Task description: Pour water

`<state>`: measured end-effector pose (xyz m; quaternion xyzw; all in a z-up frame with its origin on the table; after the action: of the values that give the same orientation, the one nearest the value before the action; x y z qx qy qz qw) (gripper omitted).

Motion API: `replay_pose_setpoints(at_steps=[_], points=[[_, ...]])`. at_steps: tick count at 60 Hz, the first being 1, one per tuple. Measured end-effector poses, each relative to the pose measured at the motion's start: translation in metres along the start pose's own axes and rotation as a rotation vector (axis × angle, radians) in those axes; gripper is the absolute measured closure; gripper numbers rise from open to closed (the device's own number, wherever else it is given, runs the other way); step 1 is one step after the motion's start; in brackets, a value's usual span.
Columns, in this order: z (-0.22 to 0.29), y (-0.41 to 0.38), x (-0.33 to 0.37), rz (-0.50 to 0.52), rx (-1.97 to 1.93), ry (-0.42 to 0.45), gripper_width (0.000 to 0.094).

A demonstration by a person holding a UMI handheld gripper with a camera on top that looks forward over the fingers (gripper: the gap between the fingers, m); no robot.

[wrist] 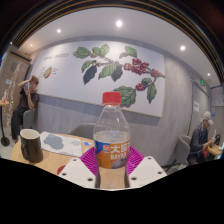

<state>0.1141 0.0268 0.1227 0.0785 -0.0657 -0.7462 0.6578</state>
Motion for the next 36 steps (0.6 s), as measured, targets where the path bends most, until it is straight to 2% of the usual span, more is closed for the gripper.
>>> replay_pose_setpoints(at_steps=[8, 15, 16, 22, 23, 29, 36], points=[[0.048, -0.006, -0.002, -0.032, 0.373, 0.102, 0.0616], [0.085, -0.062, -0.006, -0.081, 0.835, 0.286, 0.0615], [0.102, -0.051, -0.001, -0.064, 0.901, 0.306, 0.0615], [0.113, -0.098, 0.002, -0.054, 1.264, 0.427, 0.0612], [0.126, -0.095, 0.008, -0.044, 1.339, 0.445, 0.0613], [0.121, -0.129, 0.013, -0.055, 1.679, 0.581, 0.0613], [0.118, -0.142, 0.012, -0.071, 1.965, 0.638, 0.0612]])
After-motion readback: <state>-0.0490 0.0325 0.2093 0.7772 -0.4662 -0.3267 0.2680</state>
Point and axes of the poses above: the point between the fingertips, and its own axes, seen from behind it with the camera up: y to the right, z up, x backward, against the way the camera looks, the point moved 10 cm from there along x, backward, against the way the camera looks, and after that the axes turned 10 degrees about -z, right-handed, at the moved point
